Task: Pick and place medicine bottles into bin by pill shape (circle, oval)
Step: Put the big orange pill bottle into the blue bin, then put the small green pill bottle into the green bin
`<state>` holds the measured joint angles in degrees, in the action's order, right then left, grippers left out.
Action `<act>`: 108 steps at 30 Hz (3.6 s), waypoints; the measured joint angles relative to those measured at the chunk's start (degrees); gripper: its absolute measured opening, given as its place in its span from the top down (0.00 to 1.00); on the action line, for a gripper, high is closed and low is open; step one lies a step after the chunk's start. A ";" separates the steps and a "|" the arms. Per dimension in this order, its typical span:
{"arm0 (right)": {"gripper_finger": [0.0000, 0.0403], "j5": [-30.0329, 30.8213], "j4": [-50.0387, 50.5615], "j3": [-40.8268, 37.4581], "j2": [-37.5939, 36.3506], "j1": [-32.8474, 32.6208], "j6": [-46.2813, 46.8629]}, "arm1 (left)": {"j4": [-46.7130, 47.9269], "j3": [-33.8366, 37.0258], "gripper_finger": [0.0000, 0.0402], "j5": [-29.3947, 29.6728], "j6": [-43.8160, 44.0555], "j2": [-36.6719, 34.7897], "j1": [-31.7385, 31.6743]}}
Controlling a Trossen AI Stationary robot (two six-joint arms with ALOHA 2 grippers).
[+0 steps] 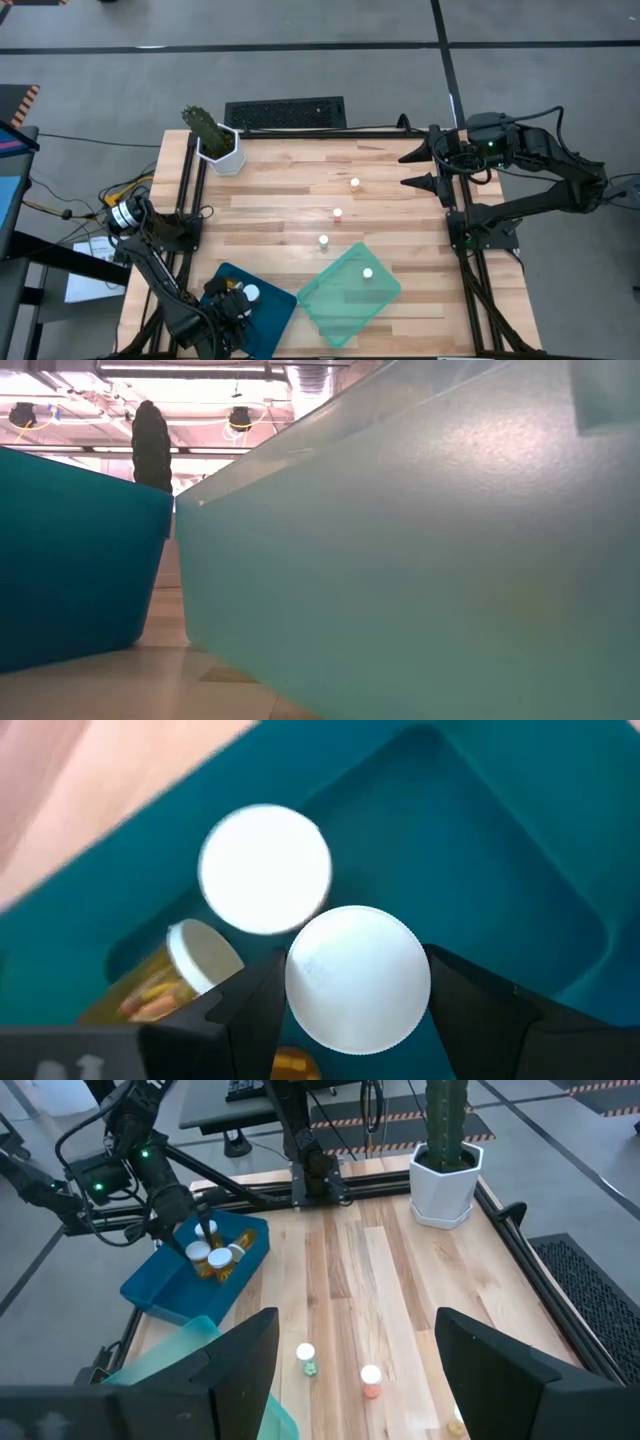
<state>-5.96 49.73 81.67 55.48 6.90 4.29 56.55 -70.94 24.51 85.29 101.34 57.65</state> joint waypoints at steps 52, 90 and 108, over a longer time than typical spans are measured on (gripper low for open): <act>0.30 -0.17 0.00 0.00 -0.02 0.00 0.37 | -34.33 -0.77 0.24 -6.45 -66.42 -4.37 -48.81; 0.30 -0.13 1.75 0.00 -0.02 0.00 0.24 | -46.04 7.54 0.47 -11.64 -73.89 3.87 -48.61; 0.30 -0.09 2.19 0.00 -0.02 0.00 0.17 | -47.05 7.54 0.71 -11.75 -73.61 3.85 -48.68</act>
<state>-6.04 51.92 81.67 55.46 6.90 4.47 9.50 -63.41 12.76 11.68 105.19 8.97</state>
